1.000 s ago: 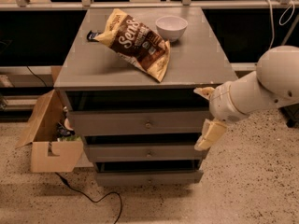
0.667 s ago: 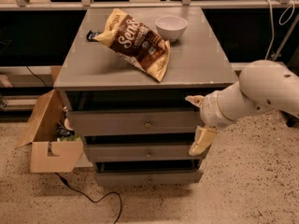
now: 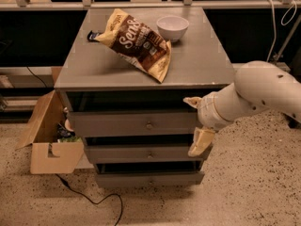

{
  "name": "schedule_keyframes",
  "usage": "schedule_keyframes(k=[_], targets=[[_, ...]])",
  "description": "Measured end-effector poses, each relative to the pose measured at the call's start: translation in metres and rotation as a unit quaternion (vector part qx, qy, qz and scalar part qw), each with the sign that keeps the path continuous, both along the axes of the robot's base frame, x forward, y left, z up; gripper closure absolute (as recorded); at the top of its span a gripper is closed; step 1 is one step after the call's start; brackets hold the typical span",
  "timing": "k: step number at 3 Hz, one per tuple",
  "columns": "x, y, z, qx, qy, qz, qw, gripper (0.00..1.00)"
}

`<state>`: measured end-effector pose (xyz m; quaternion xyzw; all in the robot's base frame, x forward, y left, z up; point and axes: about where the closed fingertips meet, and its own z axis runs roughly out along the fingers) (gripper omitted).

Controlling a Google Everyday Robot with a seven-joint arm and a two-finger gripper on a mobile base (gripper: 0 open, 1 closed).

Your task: Open top drawer

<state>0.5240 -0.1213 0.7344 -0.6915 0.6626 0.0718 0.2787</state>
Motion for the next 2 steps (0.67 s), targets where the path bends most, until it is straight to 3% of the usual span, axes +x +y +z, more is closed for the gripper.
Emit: schedule_keyframes(k=[2], targets=[[0.037, 0.009, -0.051, -0.029, 0.011, 0.018, 0.9994, 0.0]])
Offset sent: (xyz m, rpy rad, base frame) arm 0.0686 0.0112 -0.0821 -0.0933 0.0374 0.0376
